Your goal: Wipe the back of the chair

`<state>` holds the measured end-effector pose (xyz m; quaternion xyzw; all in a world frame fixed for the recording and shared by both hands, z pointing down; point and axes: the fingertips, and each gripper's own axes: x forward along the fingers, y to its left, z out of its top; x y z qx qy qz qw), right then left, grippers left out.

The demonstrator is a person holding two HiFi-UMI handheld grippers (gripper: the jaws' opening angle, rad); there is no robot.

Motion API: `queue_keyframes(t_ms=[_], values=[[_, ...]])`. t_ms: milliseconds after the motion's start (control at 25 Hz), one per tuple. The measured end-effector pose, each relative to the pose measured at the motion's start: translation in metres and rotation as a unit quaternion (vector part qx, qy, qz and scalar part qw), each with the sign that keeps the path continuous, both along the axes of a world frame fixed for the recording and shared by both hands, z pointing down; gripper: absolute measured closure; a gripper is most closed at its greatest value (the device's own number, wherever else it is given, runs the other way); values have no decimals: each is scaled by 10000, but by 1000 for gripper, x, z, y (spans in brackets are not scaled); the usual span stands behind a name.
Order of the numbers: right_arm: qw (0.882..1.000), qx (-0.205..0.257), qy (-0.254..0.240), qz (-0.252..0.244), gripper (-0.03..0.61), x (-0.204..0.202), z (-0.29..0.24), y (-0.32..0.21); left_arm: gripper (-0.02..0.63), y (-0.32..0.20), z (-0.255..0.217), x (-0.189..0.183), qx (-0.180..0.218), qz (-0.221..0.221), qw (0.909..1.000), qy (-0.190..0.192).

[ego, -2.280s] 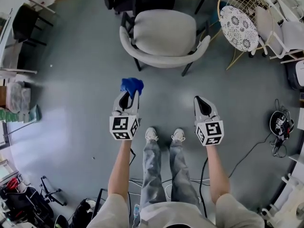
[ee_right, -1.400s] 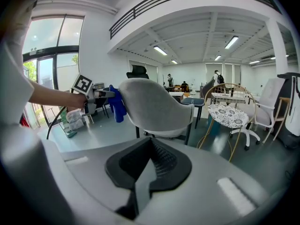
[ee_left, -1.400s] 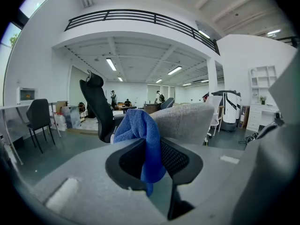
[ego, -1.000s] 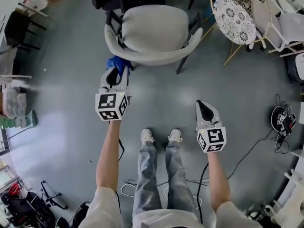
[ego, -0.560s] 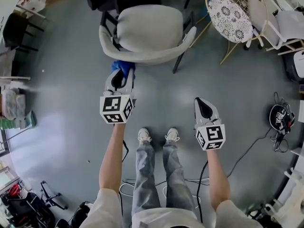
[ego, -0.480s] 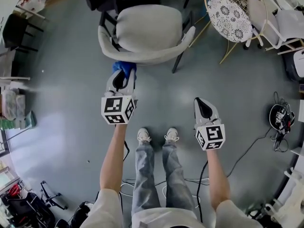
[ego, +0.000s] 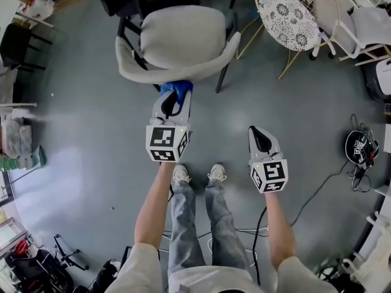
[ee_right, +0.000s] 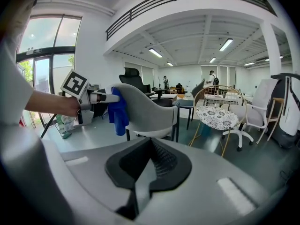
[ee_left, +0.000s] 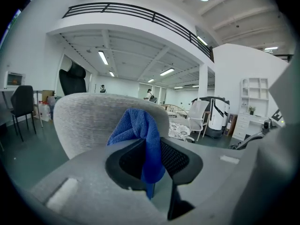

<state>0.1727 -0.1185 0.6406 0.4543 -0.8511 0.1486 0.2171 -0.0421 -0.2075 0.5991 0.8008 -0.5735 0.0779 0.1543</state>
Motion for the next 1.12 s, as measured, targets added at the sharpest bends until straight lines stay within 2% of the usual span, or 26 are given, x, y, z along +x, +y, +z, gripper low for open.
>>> queue_keyframes(t_ms=[400,720,920,1120], values=[[9998,-121,0,155,577,28,10,-7,526,-38,12,73,-121,469,9988,90],[9996,-148,60,225,577,44,13,-11,526,-51,20,97,-163,629,9978,101],[9997,-177,46,140,577,31,15,-6,525,-25,19,82,-148,670,9976,109],[9998,-185,12,-40,577,1,17,-4,525,24,47,23,-432,313,9986,-6]])
